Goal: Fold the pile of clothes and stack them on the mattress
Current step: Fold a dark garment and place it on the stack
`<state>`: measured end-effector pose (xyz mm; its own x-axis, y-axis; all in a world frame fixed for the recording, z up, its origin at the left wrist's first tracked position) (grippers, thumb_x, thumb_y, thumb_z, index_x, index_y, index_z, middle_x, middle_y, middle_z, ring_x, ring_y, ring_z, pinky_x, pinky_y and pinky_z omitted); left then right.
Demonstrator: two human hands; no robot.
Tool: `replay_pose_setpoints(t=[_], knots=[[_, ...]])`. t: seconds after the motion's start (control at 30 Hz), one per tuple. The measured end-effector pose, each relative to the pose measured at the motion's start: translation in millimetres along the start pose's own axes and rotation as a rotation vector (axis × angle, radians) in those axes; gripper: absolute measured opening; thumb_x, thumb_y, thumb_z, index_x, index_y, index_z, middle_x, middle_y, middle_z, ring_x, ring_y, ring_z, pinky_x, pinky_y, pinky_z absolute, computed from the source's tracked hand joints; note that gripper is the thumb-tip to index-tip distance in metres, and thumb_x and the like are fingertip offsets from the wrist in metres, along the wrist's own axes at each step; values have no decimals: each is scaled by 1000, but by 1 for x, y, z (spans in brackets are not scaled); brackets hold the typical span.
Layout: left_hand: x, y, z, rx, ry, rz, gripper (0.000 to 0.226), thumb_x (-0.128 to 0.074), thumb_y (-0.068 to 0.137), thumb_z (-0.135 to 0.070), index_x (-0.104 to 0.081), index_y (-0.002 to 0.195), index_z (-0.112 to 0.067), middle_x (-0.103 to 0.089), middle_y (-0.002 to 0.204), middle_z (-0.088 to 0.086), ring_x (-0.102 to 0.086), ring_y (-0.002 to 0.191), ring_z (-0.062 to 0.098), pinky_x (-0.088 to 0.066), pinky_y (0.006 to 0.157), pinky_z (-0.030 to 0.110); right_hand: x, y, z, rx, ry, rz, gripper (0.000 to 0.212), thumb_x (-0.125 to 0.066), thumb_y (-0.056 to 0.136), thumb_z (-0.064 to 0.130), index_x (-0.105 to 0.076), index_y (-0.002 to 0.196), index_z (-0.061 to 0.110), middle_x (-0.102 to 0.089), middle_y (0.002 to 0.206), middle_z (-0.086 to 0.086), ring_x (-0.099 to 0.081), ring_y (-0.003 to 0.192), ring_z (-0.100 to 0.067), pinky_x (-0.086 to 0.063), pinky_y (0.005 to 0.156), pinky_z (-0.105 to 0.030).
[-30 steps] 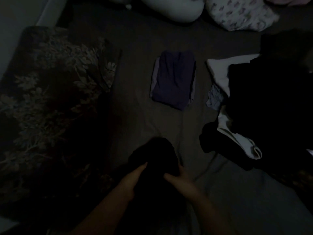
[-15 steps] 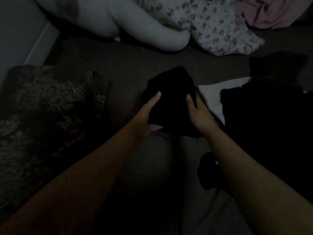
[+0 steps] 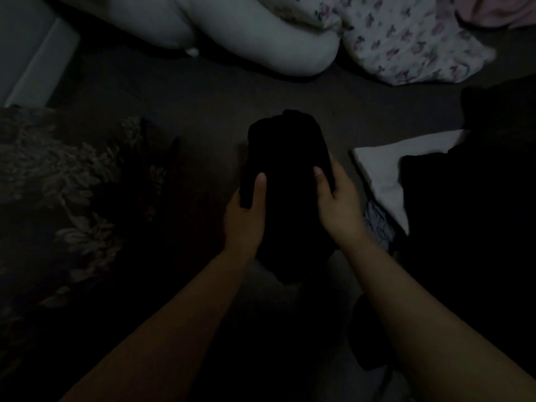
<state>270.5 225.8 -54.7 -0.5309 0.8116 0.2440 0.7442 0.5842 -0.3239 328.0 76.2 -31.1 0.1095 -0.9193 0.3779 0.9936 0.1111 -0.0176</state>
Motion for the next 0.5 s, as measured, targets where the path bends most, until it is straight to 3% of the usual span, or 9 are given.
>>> replay_pose_setpoints(t=[0.07, 0.17, 0.23, 0.3, 0.37, 0.43, 0.5], knots=[[-5, 9, 4, 34, 51, 51, 46, -54, 86, -55, -65, 114, -20, -67, 105, -5, -61, 98, 9, -48, 89, 26, -2, 9, -11, -101, 21, 6, 40, -40, 101, 23, -43, 140, 14, -52, 135, 3, -45, 124, -5, -34, 95, -8], [-12, 26, 6, -50, 192, 70, 37, -56, 88, -47, -66, 109, -18, -68, 101, -4, -62, 99, 13, -49, 87, 28, -5, 21, -33, -242, -43, 27, 42, -41, 100, 28, -43, 140, 14, -53, 136, -6, -48, 125, -18, -35, 91, -13], [-15, 33, -1, -139, 179, 76, 25, -55, 93, -36, -66, 96, -14, -67, 84, -5, -63, 87, 12, -48, 75, 22, -4, 28, -27, -189, -55, -12, 46, -43, 99, 31, -38, 143, 16, -50, 139, -1, -46, 127, -13, -37, 101, -19], [-15, 40, -10, -242, 211, 76, 21, -54, 94, -32, -63, 92, -13, -65, 79, -7, -62, 83, 11, -46, 70, 20, -1, 31, -16, -104, -57, -34, 53, -45, 99, 29, -29, 147, 17, -44, 140, 8, -40, 124, 1, -32, 100, -6], [-13, 51, -2, -208, 368, 104, 40, -53, 92, -42, -58, 117, -12, -67, 106, 5, -62, 102, 22, -48, 85, 28, -2, 30, -20, -174, -110, -8, 62, -47, 98, 28, -17, 150, 15, -43, 142, 1, -41, 127, -7, -30, 95, -6], [-9, 52, 17, 4, 577, 143, 68, -48, 88, -58, -37, 141, -18, -55, 132, 11, -53, 120, 30, -42, 98, 36, -4, 21, -32, -369, -181, 35, 69, -45, 98, 34, -7, 151, 12, -43, 144, -14, -44, 128, -26, -37, 96, -24], [-7, 39, 19, 37, 693, 88, 84, -42, 85, -68, -17, 149, -19, -39, 145, 15, -40, 131, 33, -34, 105, 40, -3, 10, -34, -412, -294, -21, 71, -44, 97, 39, -6, 151, 12, -42, 143, -18, -46, 126, -32, -40, 95, -34]])
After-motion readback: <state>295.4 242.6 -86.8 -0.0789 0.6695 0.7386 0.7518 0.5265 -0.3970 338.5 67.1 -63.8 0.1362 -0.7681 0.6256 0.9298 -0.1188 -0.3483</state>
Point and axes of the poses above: each hand's wrist, its own y-axis towards the middle knuckle, its own x-axis out of the back of the hand, z = x × y, the point moved 4 cm from there along y, towards the middle knuckle
